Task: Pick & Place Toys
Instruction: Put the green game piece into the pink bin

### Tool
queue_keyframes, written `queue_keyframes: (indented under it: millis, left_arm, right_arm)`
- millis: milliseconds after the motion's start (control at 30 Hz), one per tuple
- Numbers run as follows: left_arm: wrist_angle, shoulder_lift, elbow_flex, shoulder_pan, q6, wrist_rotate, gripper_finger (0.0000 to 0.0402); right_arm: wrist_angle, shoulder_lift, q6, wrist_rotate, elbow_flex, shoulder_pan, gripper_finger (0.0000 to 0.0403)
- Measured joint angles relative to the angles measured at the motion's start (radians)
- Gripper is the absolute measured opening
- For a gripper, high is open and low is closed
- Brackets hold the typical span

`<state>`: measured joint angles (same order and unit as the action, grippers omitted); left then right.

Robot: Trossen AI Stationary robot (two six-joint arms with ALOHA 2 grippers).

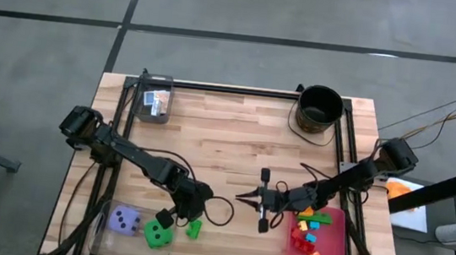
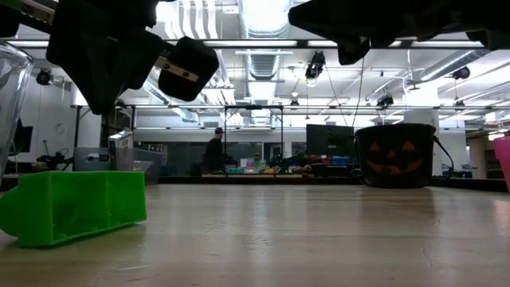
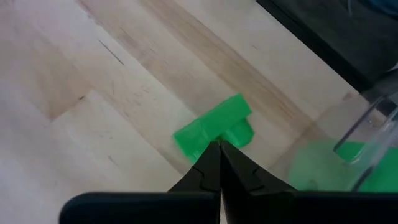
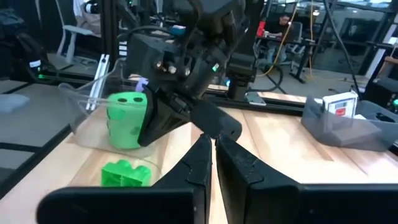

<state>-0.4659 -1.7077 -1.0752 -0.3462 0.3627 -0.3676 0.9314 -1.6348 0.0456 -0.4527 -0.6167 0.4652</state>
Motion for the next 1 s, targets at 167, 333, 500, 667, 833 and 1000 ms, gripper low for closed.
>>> queue_keyframes:
  millis: [167, 333, 500, 667, 833, 1000]
  left_arm:
    - [0.0, 0.0, 0.0, 0.0, 0.012, 0.0, 0.0]
    - [0.018, 0.003, 0.0, -0.001, 0.024, 0.071, 0.0]
    - [0.008, 0.0, 0.0, -0.003, 0.011, 0.034, 0.0]
    - [0.028, -0.036, 0.0, -0.006, 0.004, -0.002, 0.0]
    - [0.032, -0.096, -0.011, -0.003, 0.021, -0.008, 0.0]
    - [0.03, -0.102, -0.028, -0.001, 0.052, -0.016, 0.0]
  right_arm:
    - [0.0, 0.012, 0.001, 0.004, 0.0, 0.003, 0.0022]
    - [-0.01, -0.01, -0.024, 0.076, 0.0, 0.008, 0.0023]
    - [-0.011, -0.025, -0.043, 0.066, 0.0, 0.008, 0.0023]
    - [-0.013, -0.006, -0.033, -0.008, 0.0, 0.008, 0.0023]
    - [-0.026, 0.033, -0.023, -0.059, 0.0, 0.01, 0.0023]
    - [-0.04, 0.038, -0.022, -0.059, 0.0, 0.013, 0.0023]
